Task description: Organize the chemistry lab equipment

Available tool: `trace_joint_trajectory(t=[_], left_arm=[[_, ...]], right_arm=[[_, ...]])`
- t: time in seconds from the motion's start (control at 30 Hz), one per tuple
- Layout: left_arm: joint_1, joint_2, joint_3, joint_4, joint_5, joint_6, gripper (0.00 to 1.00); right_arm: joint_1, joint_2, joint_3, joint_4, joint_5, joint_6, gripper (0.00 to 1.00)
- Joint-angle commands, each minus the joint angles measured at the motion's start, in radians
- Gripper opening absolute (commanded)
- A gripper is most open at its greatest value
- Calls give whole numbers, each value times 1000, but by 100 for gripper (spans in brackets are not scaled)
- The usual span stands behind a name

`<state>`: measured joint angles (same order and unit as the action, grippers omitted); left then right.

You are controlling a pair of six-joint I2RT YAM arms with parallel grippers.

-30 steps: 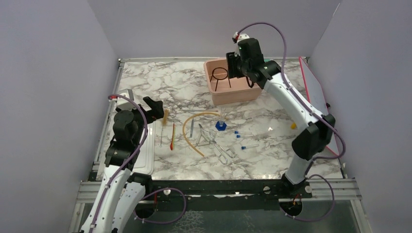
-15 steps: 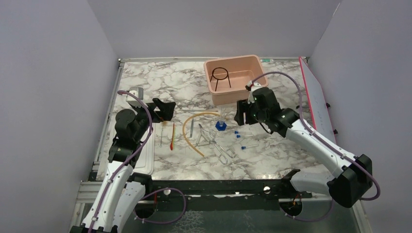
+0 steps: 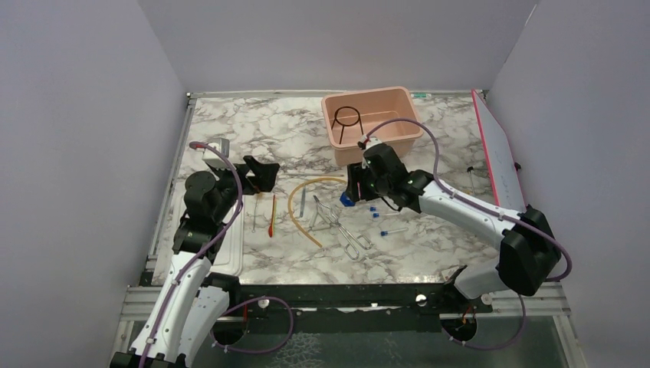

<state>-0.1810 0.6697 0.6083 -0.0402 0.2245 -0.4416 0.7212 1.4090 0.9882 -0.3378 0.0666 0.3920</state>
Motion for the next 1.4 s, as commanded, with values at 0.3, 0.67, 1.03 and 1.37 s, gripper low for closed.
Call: trace_joint_trajectory(t=[0.3, 0.67, 1.03, 1.37], left_arm=[[-1, 11, -9, 36, 53, -19, 99], [0, 6, -11, 36, 56, -22, 99], [-1, 20, -16, 62, 76, -33, 99], [0, -19, 24, -168, -369, -60, 99]], right_arm=[[29, 120, 141, 77, 160, -5, 51], [29, 107, 134, 115, 167, -23, 27], [28, 27, 120, 133, 88, -15, 24], [7, -38, 300, 115, -2, -23, 24]])
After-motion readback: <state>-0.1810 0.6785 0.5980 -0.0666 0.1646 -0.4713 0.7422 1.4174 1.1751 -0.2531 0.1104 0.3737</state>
